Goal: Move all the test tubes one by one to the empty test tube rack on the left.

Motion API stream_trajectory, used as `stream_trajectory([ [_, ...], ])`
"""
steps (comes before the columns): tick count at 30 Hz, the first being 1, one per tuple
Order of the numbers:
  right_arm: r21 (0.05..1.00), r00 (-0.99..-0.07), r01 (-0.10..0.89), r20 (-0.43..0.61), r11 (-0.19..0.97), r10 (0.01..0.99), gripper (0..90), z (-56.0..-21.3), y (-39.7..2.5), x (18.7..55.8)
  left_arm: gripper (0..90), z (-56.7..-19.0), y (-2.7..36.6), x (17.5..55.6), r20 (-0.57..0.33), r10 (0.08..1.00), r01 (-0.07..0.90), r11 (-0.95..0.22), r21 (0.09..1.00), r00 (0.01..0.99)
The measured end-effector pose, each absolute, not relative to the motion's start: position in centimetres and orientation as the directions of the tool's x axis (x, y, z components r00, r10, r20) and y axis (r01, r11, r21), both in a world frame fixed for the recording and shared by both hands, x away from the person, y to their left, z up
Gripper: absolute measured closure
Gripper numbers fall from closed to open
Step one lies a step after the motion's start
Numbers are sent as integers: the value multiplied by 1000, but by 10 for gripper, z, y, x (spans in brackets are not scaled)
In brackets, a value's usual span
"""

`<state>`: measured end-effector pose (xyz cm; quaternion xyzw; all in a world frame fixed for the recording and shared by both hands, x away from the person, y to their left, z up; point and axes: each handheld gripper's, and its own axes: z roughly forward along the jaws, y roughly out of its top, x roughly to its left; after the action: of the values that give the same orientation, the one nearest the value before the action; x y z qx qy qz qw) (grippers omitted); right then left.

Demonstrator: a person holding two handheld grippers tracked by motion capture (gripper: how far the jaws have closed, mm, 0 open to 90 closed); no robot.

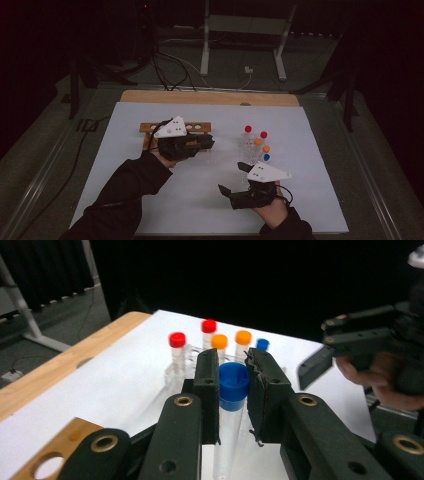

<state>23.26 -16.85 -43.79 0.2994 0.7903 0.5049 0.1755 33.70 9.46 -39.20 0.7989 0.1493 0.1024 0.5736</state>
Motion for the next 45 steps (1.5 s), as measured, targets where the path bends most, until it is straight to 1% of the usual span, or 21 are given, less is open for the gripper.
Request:
stream_trajectory([
  [5,908,-774,295,46,296,632,29,-437,-171,233,776,-389,95,349,-12,384,131,-284,950,923],
  [9,906,-773,292,36,305,634,0,-437,-171,232,776,-386,98,360,-12,412,138,-278,951,911],
  [14,901,-789,289,33,323,613,0,-439,-169,232,776,-383,105,372,-8,452,143,-264,954,892],
  [19,908,-794,280,37,311,607,0,-438,-170,232,776,-377,111,388,-9,495,148,-244,958,869],
  [28,913,-794,268,29,307,607,0,-437,-171,231,776,-380,120,413,-23,560,171,-213,962,828],
  [37,919,-789,265,32,294,613,0,-436,-174,231,776,-396,117,431,-11,610,195,-236,952,793],
  [45,919,-789,265,33,292,613,0,-435,-175,231,776,-415,116,437,-53,621,232,-211,949,782],
])
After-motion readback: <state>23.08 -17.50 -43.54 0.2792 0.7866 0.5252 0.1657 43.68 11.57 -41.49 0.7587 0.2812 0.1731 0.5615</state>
